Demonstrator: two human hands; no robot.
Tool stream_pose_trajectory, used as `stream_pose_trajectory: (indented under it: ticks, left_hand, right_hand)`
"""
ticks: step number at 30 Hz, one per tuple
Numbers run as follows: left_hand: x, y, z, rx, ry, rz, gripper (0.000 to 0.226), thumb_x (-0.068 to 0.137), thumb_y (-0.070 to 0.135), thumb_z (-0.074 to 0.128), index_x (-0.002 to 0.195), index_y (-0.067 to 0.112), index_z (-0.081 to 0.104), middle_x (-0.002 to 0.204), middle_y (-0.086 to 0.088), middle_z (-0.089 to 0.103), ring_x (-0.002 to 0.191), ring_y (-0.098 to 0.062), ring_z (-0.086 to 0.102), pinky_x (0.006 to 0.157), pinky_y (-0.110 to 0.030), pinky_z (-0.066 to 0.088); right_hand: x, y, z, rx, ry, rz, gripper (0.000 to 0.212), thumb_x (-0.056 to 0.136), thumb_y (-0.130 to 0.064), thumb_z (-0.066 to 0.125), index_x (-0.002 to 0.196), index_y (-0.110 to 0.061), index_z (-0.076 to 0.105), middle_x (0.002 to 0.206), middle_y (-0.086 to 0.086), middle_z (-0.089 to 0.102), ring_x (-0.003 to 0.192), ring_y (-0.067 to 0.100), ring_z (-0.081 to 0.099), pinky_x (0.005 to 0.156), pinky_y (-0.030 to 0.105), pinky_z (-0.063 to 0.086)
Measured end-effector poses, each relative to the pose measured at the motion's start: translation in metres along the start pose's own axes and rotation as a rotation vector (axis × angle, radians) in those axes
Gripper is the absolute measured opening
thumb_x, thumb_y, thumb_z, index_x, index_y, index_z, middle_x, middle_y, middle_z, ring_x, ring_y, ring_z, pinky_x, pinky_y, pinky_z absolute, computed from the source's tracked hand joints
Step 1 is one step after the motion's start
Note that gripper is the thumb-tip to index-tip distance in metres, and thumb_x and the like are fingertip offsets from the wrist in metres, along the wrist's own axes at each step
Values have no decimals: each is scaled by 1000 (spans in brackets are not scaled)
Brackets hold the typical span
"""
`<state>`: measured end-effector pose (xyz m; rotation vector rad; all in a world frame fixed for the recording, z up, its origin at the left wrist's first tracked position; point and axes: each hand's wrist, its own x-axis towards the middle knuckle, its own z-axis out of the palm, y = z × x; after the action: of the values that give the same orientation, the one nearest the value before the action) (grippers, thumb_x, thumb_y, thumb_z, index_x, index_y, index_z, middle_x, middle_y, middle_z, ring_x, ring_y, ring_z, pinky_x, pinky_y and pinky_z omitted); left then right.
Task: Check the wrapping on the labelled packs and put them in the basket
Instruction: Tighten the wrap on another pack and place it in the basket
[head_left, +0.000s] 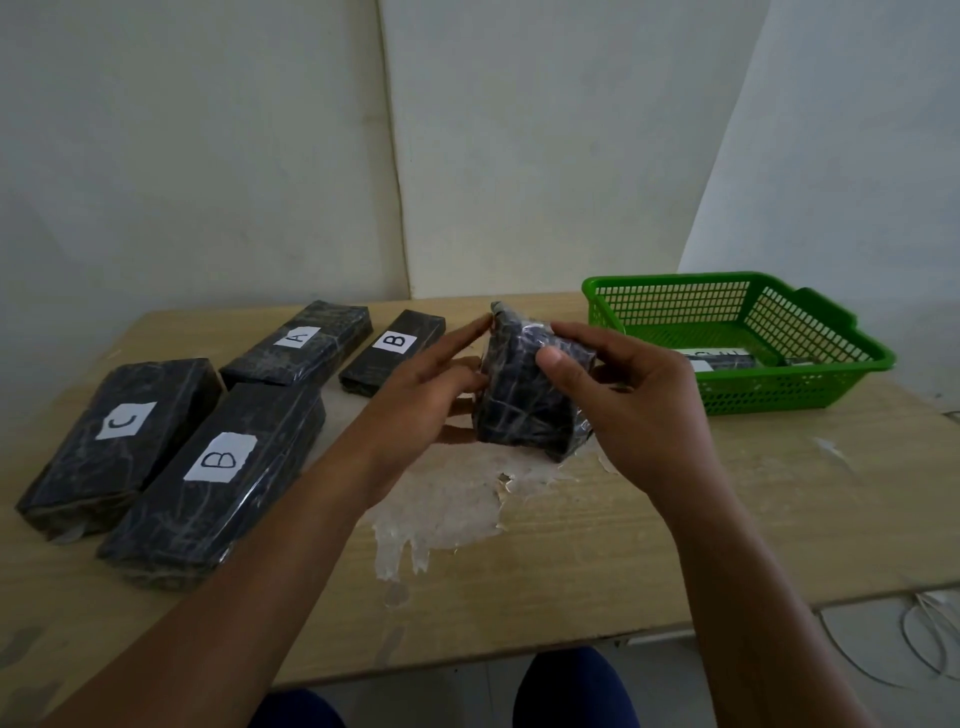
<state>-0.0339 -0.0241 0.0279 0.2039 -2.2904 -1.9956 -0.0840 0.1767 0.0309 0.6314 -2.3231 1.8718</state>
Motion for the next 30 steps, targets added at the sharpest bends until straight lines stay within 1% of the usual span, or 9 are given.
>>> stream_pose_trajectory:
  ticks: [4, 7, 10, 13, 15, 17, 21, 26, 30]
  left_hand:
    - [-4, 6, 3, 46, -41, 23, 39, 103, 46, 57, 140, 58, 54, 129, 10, 72, 111, -19, 75, 100, -50, 60]
    - [-6, 6, 7, 64, 4, 127, 63, 91, 56, 64, 152, 50, 45, 121, 15, 73, 108, -5, 74, 91, -38, 64]
    - [-11, 12, 7, 149, 33, 235, 67, 95, 55, 60, 156, 55, 33, 113, 43, 56, 96, 27, 62, 77, -9, 56]
    - [-9, 14, 2, 313, 56, 299, 74, 86, 73, 64, 152, 62, 35, 126, 37, 63, 110, 15, 66, 94, -27, 59]
    - [-8, 14, -1, 351, 57, 341, 64, 85, 67, 60, 146, 56, 46, 126, 25, 70, 109, 5, 71, 91, -34, 63]
    - [-7, 13, -1, 356, 69, 383, 57, 86, 58, 61, 142, 47, 53, 123, 20, 72, 106, 3, 72, 83, -28, 64]
    - [-8, 12, 0, 329, 96, 436, 49, 96, 35, 66, 143, 36, 55, 125, 11, 73, 106, 1, 73, 77, -18, 59]
    - [-7, 9, 1, 294, 100, 436, 43, 102, 23, 67, 143, 33, 57, 111, 11, 75, 103, 0, 74, 74, -16, 58]
    - [-7, 10, 2, 279, 113, 407, 36, 102, 26, 66, 136, 38, 61, 101, 22, 77, 97, 4, 74, 71, -16, 58]
  right_hand:
    - [4, 2, 0, 3, -94, 3, 73, 76, -70, 64, 143, -40, 62, 132, -14, 70, 124, 8, 67, 90, 38, 65]
    - [5, 0, -2, 106, -208, 23, 79, 84, -56, 63, 158, -38, 42, 145, -9, 63, 137, 10, 59, 104, 40, 59]
    - [3, -3, -2, 139, -170, -31, 59, 88, -44, 67, 144, -30, 60, 128, -6, 73, 123, 9, 69, 94, 39, 64]
    - [0, -4, -1, 178, -171, -103, 33, 93, -22, 74, 125, -25, 71, 116, -9, 77, 114, 5, 73, 88, 30, 64]
    - [-1, -4, -1, 180, -174, -118, 34, 86, -27, 77, 119, -31, 73, 123, -17, 72, 121, -1, 68, 90, 23, 61]
    - [-1, -5, -2, 170, -154, -126, 41, 76, -40, 78, 117, -38, 74, 137, -18, 63, 131, -3, 60, 95, 20, 58]
    - [0, -7, -2, 145, -139, -160, 47, 73, -48, 78, 118, -36, 76, 148, -4, 62, 135, 2, 60, 103, 35, 59]
    - [1, -7, 0, 140, -140, -150, 42, 76, -41, 77, 117, -33, 76, 148, 3, 63, 137, 8, 59, 101, 40, 61]
    - [1, -7, 2, 161, -145, -141, 37, 80, -36, 77, 117, -35, 74, 133, -16, 67, 131, 5, 63, 98, 40, 63]
